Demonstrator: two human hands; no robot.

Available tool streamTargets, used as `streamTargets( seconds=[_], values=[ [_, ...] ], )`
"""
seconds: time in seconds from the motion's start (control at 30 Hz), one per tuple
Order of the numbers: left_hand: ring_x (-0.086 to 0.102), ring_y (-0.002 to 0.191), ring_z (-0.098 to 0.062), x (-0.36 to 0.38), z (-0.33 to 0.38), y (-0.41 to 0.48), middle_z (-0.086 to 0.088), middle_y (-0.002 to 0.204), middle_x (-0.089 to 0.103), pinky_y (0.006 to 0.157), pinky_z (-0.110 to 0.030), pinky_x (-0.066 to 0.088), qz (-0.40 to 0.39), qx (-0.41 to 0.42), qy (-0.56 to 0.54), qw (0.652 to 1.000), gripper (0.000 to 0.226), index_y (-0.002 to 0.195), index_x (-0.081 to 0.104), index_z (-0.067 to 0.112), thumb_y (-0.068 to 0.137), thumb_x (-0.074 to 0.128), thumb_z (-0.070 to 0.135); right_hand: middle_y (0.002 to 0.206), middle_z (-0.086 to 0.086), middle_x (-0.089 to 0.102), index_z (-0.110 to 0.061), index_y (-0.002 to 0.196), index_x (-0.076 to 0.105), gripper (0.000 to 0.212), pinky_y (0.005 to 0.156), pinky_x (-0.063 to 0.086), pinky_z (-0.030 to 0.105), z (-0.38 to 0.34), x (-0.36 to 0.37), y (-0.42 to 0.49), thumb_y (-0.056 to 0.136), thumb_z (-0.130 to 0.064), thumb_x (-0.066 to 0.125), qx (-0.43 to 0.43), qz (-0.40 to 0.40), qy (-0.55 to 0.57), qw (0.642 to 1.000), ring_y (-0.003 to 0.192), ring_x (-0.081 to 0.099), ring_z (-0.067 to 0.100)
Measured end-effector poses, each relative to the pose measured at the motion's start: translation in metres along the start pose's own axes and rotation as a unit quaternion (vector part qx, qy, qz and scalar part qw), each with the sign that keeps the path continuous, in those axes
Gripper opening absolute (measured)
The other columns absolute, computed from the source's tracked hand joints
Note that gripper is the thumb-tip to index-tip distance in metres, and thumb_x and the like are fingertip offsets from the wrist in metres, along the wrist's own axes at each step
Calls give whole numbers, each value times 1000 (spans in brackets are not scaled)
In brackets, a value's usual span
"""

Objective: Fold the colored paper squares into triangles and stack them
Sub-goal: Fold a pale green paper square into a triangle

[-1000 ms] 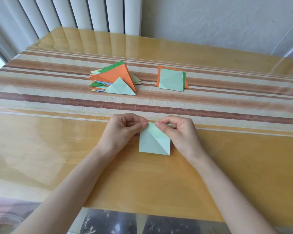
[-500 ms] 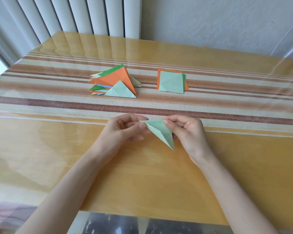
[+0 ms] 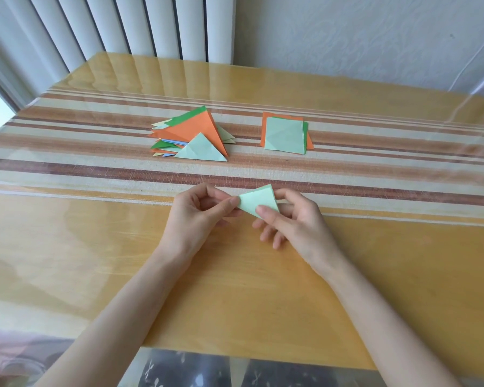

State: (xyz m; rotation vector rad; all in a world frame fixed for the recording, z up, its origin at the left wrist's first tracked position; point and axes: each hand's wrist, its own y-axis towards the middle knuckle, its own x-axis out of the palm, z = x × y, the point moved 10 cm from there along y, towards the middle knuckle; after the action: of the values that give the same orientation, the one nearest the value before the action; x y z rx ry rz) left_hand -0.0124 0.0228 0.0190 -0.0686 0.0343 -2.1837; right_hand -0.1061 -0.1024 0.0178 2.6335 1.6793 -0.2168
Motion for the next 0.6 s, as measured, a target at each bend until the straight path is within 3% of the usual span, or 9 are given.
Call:
streamTargets(
  seconds=[0.07, 0.17, 0.23, 0.3, 0.37, 0.5, 0.6],
  values=[
    [70, 70, -10, 1, 0, 0, -2, 69, 72, 58, -17, 50, -10, -3, 2, 1000, 11, 79, 58, 6, 86, 67, 7, 65, 5, 68, -10, 91, 63, 3, 42, 41, 22, 1, -6, 1, 92, -8, 61, -6, 25, -6, 1000, 49, 59, 14],
    [64, 68, -12, 9, -2, -1, -2, 70, 68, 59, -21, 48, -56, -13, -9, 998, 9, 86, 60, 6, 86, 69, 9, 58, 2, 63, -9, 84, 64, 12, 43, 40, 20, -3, -10, 0, 93, -4, 58, -16, 32, 8, 999, 45, 53, 11],
    [56, 63, -14, 13, -1, 0, -8, 73, 65, 56, -26, 43, -77, -2, 19, 997, 19, 91, 66, 6, 82, 73, 21, 56, 0, 61, -10, 82, 63, 13, 43, 38, 21, -6, -7, -1, 92, -4, 58, -23, 14, -9, 1000, 45, 49, 10],
    [49, 56, -12, 15, 2, 0, -8, 67, 62, 53, -24, 38, -87, 25, 71, 993, 26, 83, 69, 6, 81, 69, 31, 57, 0, 60, -9, 82, 63, 10, 43, 37, 21, -6, -2, -2, 91, -5, 60, -15, -4, 2, 1000, 46, 47, 10],
    [45, 52, -7, 17, 6, -1, 6, 58, 58, 52, -19, 36, -82, 63, 111, 988, 28, 75, 64, 6, 85, 63, 33, 60, 3, 61, -8, 85, 63, 5, 42, 36, 22, -2, 3, -2, 89, -4, 63, 13, -15, 58, 998, 48, 48, 11],
    [41, 51, -4, 25, 16, -8, 12, 57, 52, 53, -16, 34, -72, 169, 199, 963, 22, 75, 51, 19, 96, 53, 28, 65, 6, 63, -5, 86, 64, 5, 44, 39, 21, 5, 14, -3, 85, -1, 66, 60, -48, 92, 993, 54, 55, 13],
    [38, 52, -6, 32, 18, -11, 12, 60, 50, 52, -16, 32, -82, 195, 220, 952, 17, 77, 47, 26, 94, 49, 29, 63, 8, 66, -4, 83, 66, 4, 44, 42, 20, 6, 16, -2, 86, -2, 65, 70, -58, 71, 993, 53, 61, 16]
  ],
)
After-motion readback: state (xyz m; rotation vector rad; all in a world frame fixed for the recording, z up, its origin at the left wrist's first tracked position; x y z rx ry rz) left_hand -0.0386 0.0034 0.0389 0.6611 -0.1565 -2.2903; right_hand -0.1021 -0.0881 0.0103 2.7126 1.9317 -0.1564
